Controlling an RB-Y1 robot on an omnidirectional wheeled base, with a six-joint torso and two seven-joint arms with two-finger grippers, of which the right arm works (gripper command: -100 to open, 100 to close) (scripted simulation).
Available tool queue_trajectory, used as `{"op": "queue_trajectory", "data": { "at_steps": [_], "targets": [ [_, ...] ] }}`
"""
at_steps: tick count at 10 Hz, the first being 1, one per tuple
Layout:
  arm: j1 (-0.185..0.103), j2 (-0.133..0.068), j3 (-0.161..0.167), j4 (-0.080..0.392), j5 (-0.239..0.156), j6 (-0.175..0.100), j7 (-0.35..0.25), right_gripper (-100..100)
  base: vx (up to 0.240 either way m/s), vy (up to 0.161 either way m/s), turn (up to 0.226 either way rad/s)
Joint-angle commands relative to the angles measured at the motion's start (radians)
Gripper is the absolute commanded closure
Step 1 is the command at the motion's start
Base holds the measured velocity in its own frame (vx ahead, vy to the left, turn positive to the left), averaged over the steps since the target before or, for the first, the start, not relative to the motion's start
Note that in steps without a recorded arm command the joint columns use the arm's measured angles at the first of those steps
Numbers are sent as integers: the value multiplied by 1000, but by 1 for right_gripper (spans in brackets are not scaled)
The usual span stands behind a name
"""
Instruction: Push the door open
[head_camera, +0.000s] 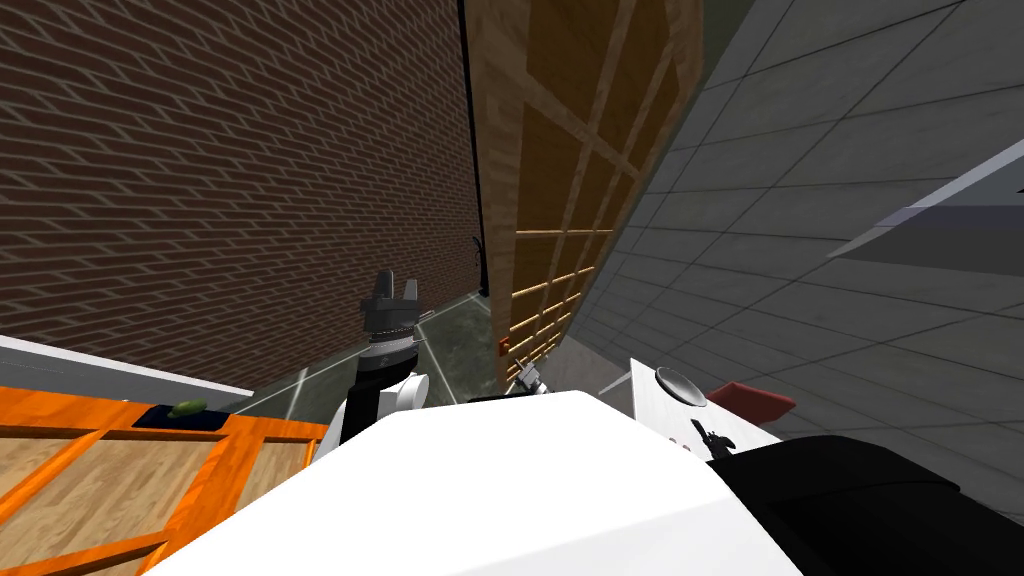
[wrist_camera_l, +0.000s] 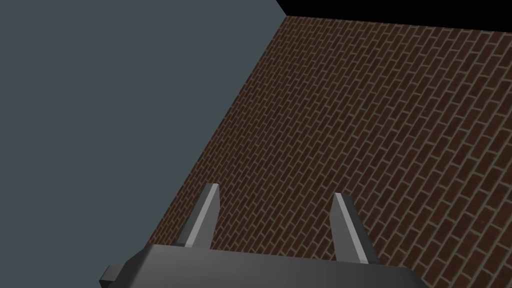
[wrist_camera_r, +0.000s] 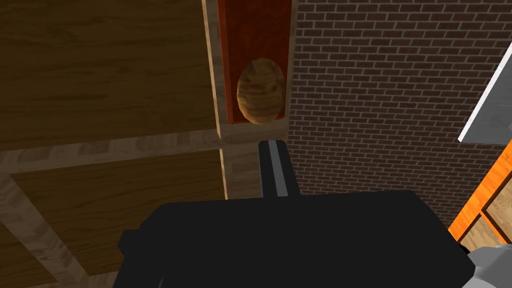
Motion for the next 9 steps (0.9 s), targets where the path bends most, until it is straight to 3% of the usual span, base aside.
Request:
{"op": "queue_trajectory", "data": {
  "at_steps": [1, 2, 3, 5, 7, 9],
  "targets": [
    [0, 0, 0, 0, 0, 0, 0, 100, -6, -6, 0],
    [0, 0, 0, 0, 0, 0, 0, 100, 0, 0, 0],
    [10, -12, -22, 2, -21, -3, 11, -100, -123, 37, -255],
    [19, 19, -41, 3, -39, -6, 21, -100, -201, 43, -181],
    [8, -7, -37, 5, -36, 3, 18, -100, 4, 48, 13],
    [-1, -11, -38, 9, -38, 11, 20, -100, 177, 106, 19]
  ]
}}
